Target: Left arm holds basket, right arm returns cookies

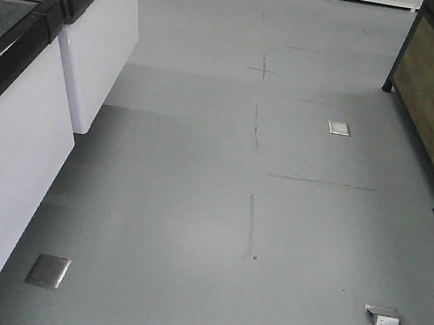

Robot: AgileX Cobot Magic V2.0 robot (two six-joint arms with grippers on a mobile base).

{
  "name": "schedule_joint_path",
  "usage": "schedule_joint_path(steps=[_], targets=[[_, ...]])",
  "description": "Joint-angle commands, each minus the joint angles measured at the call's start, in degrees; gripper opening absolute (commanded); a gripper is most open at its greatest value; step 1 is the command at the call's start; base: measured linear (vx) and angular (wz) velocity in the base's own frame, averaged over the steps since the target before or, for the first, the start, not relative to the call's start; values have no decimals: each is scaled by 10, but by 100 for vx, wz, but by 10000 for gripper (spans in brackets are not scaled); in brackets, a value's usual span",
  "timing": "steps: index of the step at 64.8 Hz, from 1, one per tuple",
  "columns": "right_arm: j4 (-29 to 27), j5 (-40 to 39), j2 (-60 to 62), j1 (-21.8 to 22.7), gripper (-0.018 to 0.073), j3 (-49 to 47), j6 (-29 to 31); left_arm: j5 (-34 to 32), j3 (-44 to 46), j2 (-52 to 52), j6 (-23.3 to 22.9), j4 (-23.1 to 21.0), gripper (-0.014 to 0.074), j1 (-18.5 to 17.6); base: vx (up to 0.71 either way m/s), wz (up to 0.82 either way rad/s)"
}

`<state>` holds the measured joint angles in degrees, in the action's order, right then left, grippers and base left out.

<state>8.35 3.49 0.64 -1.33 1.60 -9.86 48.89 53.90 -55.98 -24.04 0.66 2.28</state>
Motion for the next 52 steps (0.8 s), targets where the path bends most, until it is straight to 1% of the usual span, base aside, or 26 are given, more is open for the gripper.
schedule_joint_path(steps=[1, 7, 8, 12, 17, 19, 20, 25, 30, 31, 37, 38, 42, 47, 50, 52], targets=[[4, -40, 8, 1, -11, 10, 4, 1, 50, -12, 9, -14, 394, 35, 0, 0], [4, -40, 8, 0, -11, 10, 4, 19, 88, -25, 41, -43, 394, 84, 0, 0], [4, -40, 8, 0, -11, 10, 4, 21, 94, -26, 47, -47, 394, 96, 0, 0], [4, -40, 8, 0, -11, 10, 4, 23, 117, -31, 67, -67, 394, 127, 0, 0], [4, -40, 8, 0, -11, 10, 4, 31, 152, -41, 83, -98, 394, 183, 0, 0], [4, -40, 8, 0, -11, 10, 4, 36, 164, -48, 90, -120, 394, 204, 0, 0], [4, -40, 8, 0, -11, 10, 4, 39, 170, -52, 95, -131, 394, 220, 0, 0], [4, -40, 8, 0, -11, 10, 4, 60, 198, -76, 124, -208, 394, 279, 0, 0], [4, -40, 8, 0, -11, 10, 4, 77, 216, -95, 156, -305, 394, 335, 0, 0], [4, -40, 8, 0, -11, 10, 4, 78, 219, -100, 162, -330, 394, 349, 0, 0], [4, -40, 8, 0, -11, 10, 4, 72, 224, -114, 172, -430, 394, 405, 0, 0], [4, -40, 8, 0, -11, 10, 4, 69, 224, -115, 172, -443, 395, 419, 0, 0], [4, -40, 8, 0, -11, 10, 4, 56, 224, -118, 173, -485, 395, 458, 0, 0], [4, -40, 8, 0, -11, 10, 4, 48, 224, -127, 179, -516, 397, 509, 0, 0], [4, -40, 8, 0, -11, 10, 4, 48, 224, -140, 181, -534, 402, 529, 0, 0], [4, -40, 8, 0, -11, 10, 4, 48, 224, -151, 187, -555, 409, 543, 0, 0]])
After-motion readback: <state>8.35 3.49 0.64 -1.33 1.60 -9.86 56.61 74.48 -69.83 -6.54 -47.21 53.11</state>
